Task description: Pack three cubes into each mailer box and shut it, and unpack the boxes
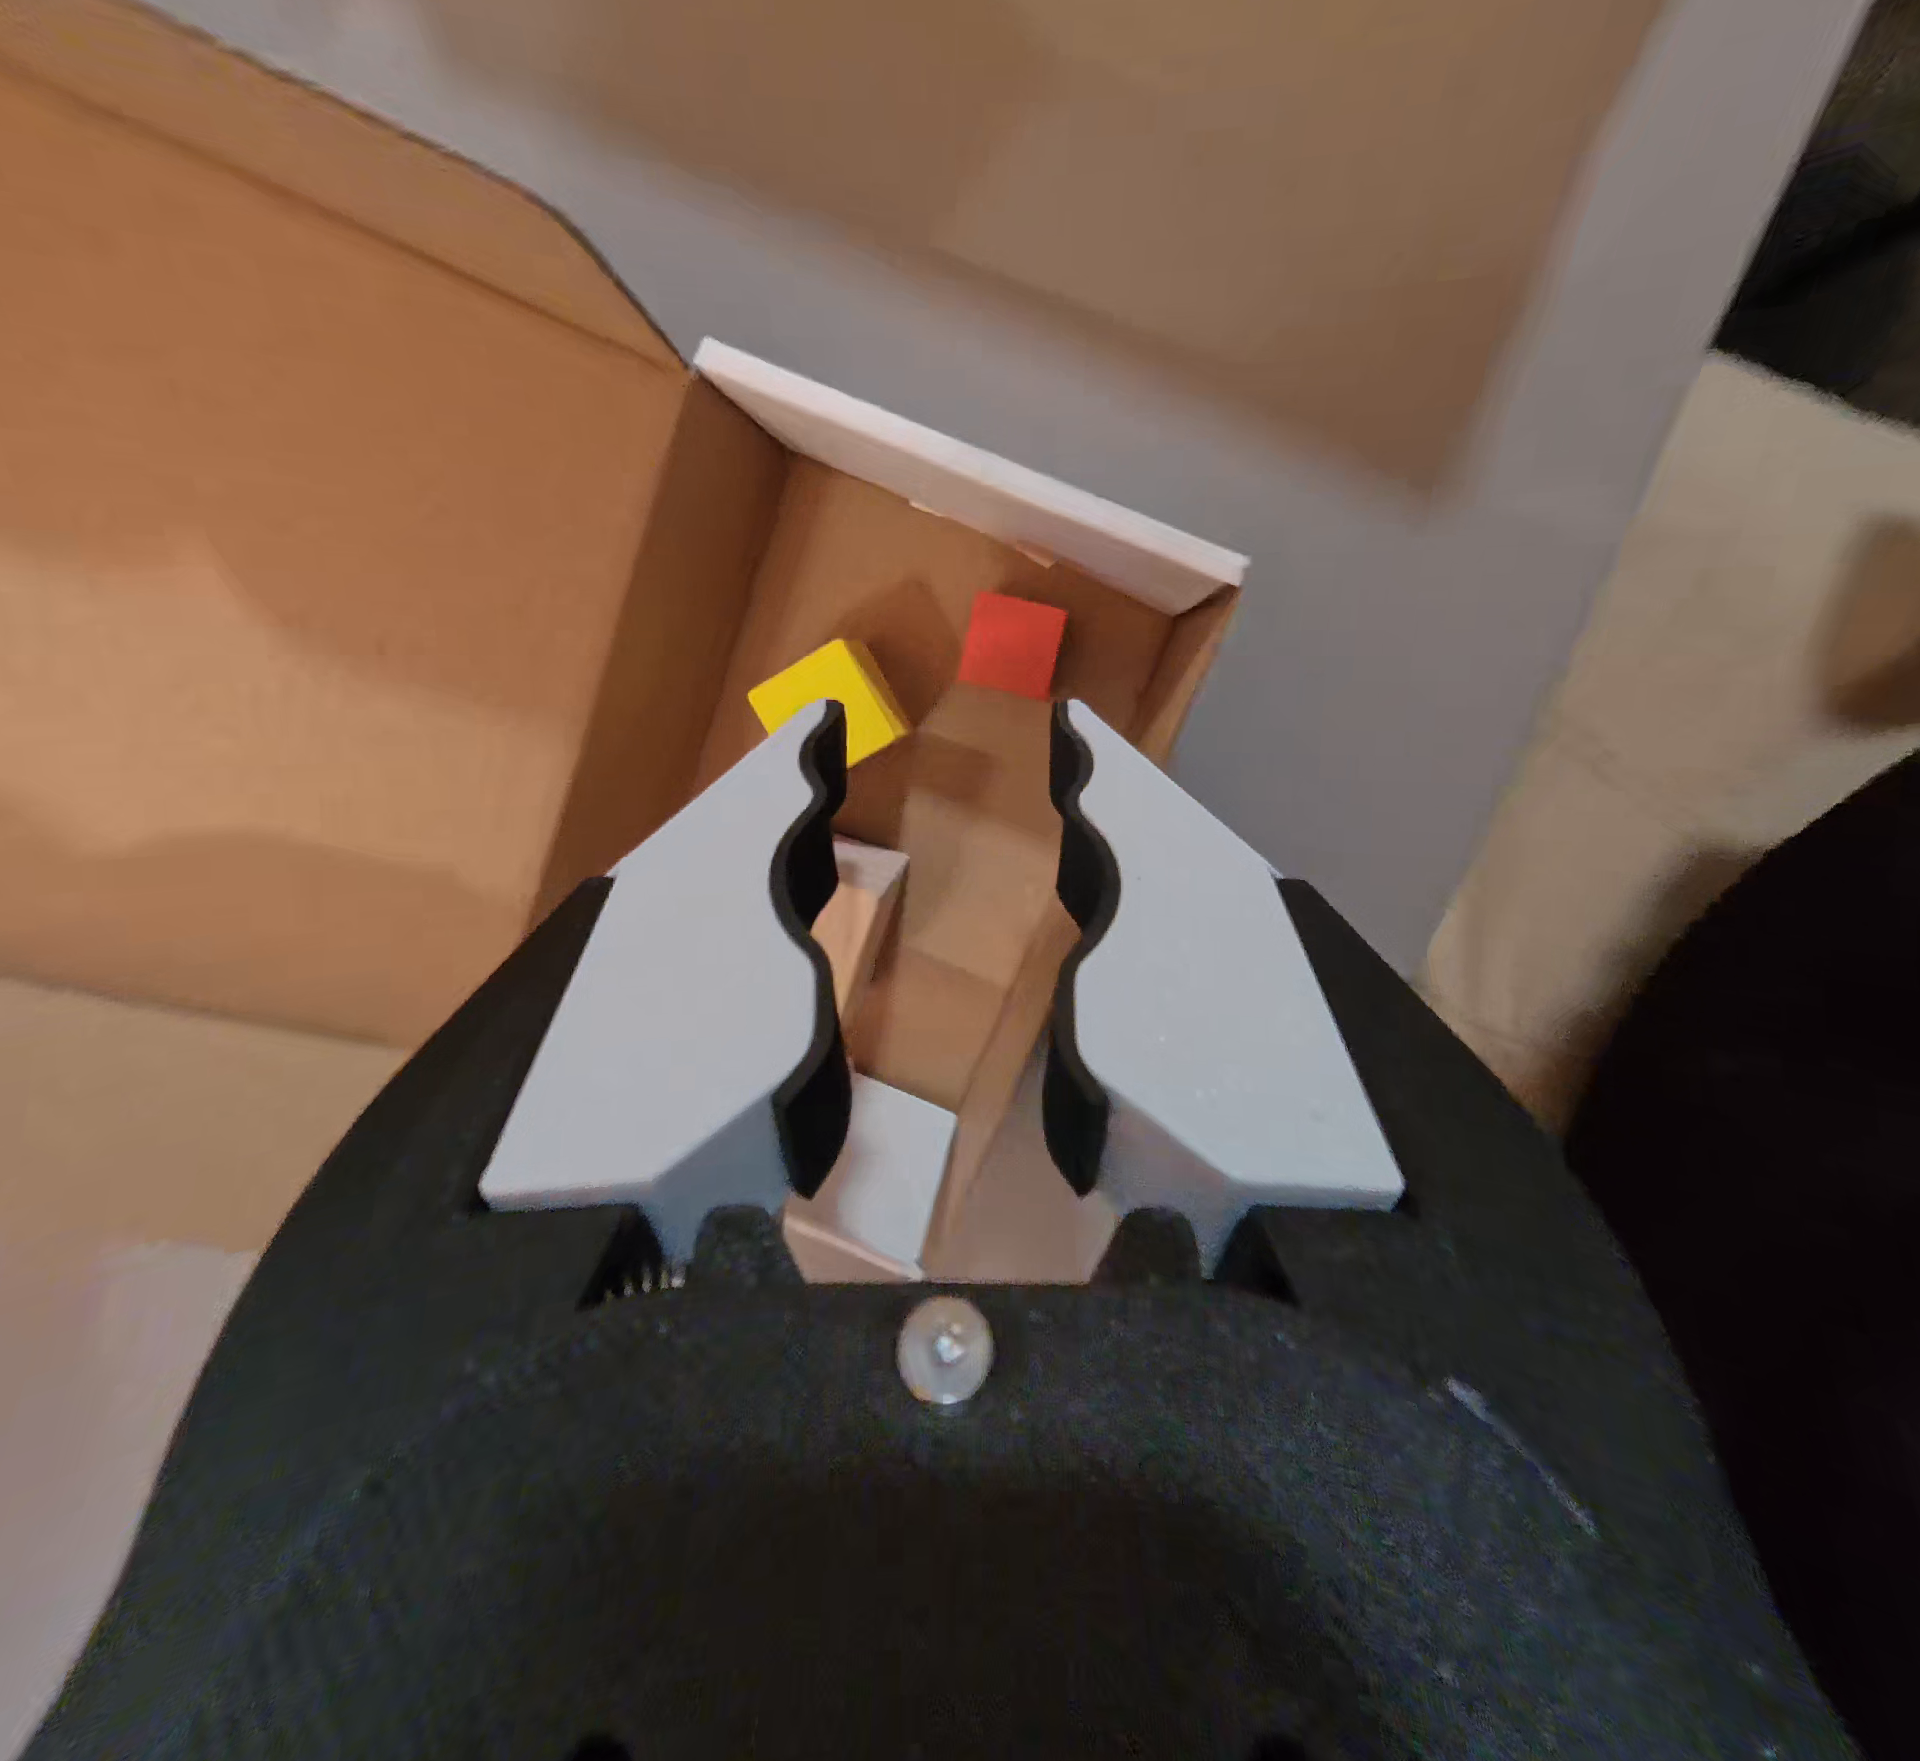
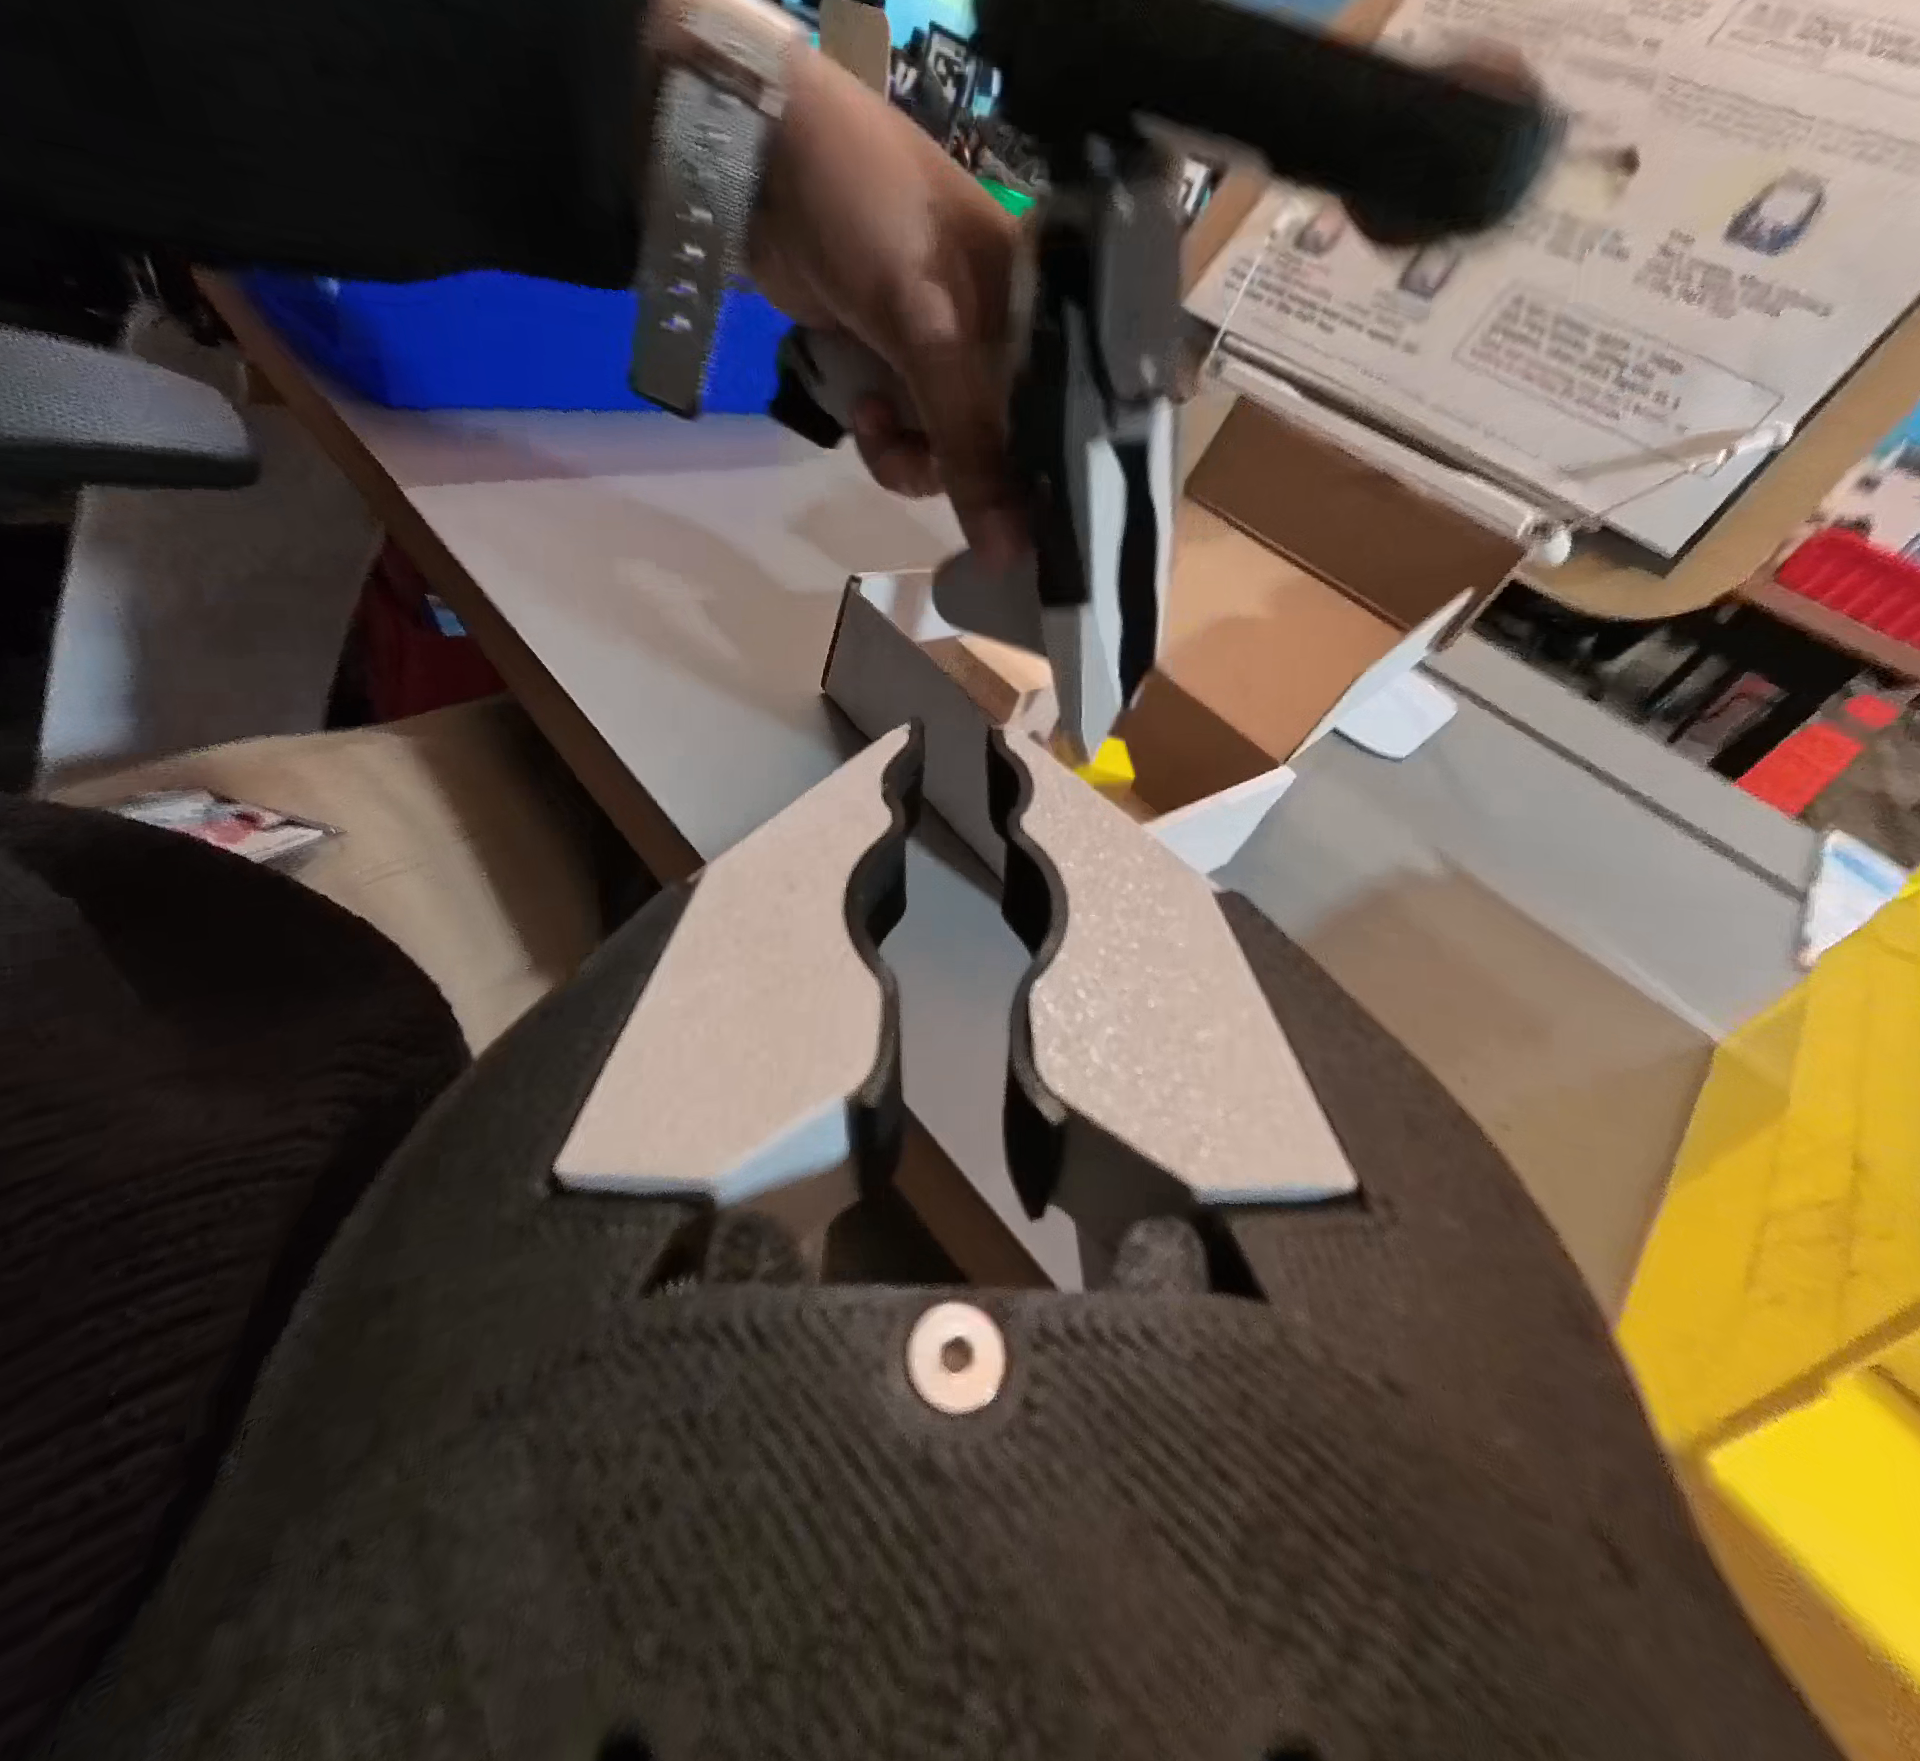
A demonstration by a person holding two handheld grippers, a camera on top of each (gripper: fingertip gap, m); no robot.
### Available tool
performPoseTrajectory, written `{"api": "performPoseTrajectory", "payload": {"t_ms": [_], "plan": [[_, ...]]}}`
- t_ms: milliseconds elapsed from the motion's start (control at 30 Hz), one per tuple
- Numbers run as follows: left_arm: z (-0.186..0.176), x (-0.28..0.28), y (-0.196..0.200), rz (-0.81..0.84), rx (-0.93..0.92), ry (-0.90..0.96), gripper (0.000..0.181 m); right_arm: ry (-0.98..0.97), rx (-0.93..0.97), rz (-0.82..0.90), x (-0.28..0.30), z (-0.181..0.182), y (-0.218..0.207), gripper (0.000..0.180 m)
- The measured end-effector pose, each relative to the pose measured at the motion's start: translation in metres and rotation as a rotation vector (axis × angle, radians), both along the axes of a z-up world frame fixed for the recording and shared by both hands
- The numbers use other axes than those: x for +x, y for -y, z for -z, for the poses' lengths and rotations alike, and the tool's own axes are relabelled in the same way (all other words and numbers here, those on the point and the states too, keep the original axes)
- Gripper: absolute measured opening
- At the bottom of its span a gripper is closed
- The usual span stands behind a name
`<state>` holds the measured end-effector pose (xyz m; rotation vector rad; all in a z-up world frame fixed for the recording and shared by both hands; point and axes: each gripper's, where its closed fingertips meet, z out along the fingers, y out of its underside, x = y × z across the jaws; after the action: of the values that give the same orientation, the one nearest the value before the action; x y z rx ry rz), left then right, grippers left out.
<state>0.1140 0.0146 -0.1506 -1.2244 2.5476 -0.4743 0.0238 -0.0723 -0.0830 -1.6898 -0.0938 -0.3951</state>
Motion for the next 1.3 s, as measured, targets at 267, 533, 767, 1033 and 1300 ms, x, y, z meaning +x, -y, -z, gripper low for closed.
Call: {"api": "performPoseTrajectory", "payload": {"t_ms": [267,533,767,1033,1300], "plan": [[-0.074,-0.026,-0.058,-0.401,-0.469,0.507,0.0,-0.33,0.104,0.027,0.042,0.004,-0.014,0.024],[-0.065,-0.03,-0.12,-0.685,-0.84,0.653,0.025,-0.148,0.203,0.242,0.135,-0.015,-0.066,0.032],[-0.051,0.002,-0.113,-0.62,-0.766,0.652,0.06,-0.15,0.192,0.296,0.171,-0.011,-0.094,0.035],[-0.061,0.03,-0.112,-0.626,-0.675,0.697,0.055,-0.251,0.113,0.302,0.183,0.005,-0.096,0.016],[-0.062,-0.005,-0.087,-0.519,-0.656,0.685,0.047,-0.139,0.001,0.179,0.135,0.013,-0.077,0.006]]}}
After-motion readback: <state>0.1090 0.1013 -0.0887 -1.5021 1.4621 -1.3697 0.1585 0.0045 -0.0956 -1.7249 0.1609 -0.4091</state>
